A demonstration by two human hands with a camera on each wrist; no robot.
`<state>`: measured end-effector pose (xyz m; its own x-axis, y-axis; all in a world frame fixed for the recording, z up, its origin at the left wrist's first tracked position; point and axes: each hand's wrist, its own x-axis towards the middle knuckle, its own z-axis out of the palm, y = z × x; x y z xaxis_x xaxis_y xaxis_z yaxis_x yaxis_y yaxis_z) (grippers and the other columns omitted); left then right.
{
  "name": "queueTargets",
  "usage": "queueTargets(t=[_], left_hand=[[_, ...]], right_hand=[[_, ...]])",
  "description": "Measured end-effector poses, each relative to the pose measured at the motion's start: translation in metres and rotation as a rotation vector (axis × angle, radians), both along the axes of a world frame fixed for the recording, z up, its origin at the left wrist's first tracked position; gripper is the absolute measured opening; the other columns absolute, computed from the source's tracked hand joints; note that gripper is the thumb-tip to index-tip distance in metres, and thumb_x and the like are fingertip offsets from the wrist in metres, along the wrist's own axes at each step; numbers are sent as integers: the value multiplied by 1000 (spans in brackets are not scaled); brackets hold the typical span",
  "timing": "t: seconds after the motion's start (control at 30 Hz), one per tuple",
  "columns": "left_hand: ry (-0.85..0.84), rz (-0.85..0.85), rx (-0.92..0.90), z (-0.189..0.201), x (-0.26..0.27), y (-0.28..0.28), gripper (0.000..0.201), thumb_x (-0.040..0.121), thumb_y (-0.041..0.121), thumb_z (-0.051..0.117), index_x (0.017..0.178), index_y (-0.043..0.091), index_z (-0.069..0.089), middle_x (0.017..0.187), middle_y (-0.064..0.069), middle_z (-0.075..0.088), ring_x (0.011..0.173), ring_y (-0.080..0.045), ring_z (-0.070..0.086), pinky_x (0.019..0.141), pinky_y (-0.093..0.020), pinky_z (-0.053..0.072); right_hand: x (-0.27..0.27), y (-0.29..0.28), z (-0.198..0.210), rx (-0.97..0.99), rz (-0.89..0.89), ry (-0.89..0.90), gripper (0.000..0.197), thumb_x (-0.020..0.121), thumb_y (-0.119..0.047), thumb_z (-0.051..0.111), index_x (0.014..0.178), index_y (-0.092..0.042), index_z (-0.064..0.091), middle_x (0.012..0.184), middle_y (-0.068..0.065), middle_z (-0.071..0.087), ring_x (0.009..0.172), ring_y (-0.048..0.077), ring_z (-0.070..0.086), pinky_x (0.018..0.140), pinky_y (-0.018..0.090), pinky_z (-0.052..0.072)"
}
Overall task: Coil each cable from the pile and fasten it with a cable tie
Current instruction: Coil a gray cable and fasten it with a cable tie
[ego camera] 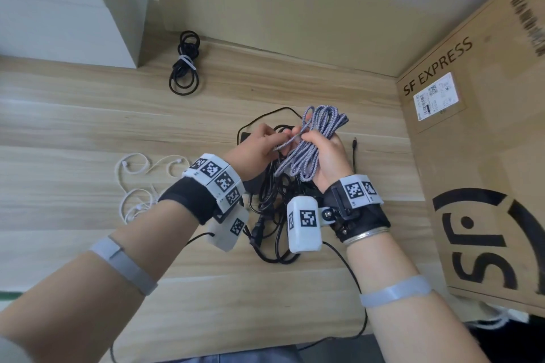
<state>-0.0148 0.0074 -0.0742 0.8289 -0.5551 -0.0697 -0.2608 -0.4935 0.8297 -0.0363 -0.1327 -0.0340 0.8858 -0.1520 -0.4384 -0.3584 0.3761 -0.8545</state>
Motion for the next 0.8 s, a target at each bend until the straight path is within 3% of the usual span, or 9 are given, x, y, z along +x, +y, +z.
queueTargets(t=[0.13,0.2,0.27,0.4,0.47,0.53,0.63,0.7,0.8], left_hand=[[452,124,4,0,4,2,24,87,5,55,95,13,34,101,-16,58,92,-34,60,89,-46,49],[727,193,-212,5,3,2,16,91,-2,44,92,13,41,92,-13,61,84,-25,62,89,-40,50],[853,226,-372,10,3,4,23,94,-1,29,96,10,49,90,-8,62,82,-16,60,87,-29,48],[873,270,-582,13,5,9,24,99,14,37,118,9,50,100,-1,64,90,-8,62,80,-19,53],[818,237,-576,12,6,13,31,96,16,44,126,7,48,106,0,64,94,-5,63,81,-14,52],[759,184,-557,13,3,14,36,93,12,48,128,5,46,109,-2,63,94,-2,62,83,-13,51],[649,100,-450,14,2,16,56,81,19,63,132,9,42,121,-7,58,103,-6,59,93,-24,47],[555,9,-313,16,0,18,69,75,25,68,136,14,36,129,-5,52,117,-15,52,104,-35,41],[392,-73,-145,20,-2,19,72,83,26,63,142,13,24,134,-1,45,124,-13,43,109,-33,34]], right_hand=[[1,1,2,-68,22,-22,21,90,7,48,96,-13,50,55,-2,51,61,14,53,71,27,47],[0,3,-1,-153,46,-11,18,89,5,53,87,-13,51,53,-2,51,58,12,55,72,26,50],[-3,6,-3,-183,66,5,16,89,-1,56,79,-12,52,58,0,53,62,15,55,71,29,50],[-5,14,-7,-214,75,54,4,89,-9,60,88,-5,60,82,9,63,81,25,64,80,41,52],[-4,18,-9,-253,65,70,20,88,-11,62,102,3,60,94,17,65,93,33,65,87,46,53],[-4,21,-10,-247,77,64,18,89,-9,60,102,3,59,95,18,65,92,32,66,82,43,55],[-3,26,-8,-219,105,63,8,90,-2,55,98,-6,56,89,11,63,82,23,65,72,35,56],[-2,29,-8,-210,121,53,16,90,-1,55,104,-9,53,93,7,62,86,19,64,78,35,55],[-2,39,-7,-214,184,57,23,90,-7,58,113,-8,55,103,4,63,103,19,61,98,41,48]])
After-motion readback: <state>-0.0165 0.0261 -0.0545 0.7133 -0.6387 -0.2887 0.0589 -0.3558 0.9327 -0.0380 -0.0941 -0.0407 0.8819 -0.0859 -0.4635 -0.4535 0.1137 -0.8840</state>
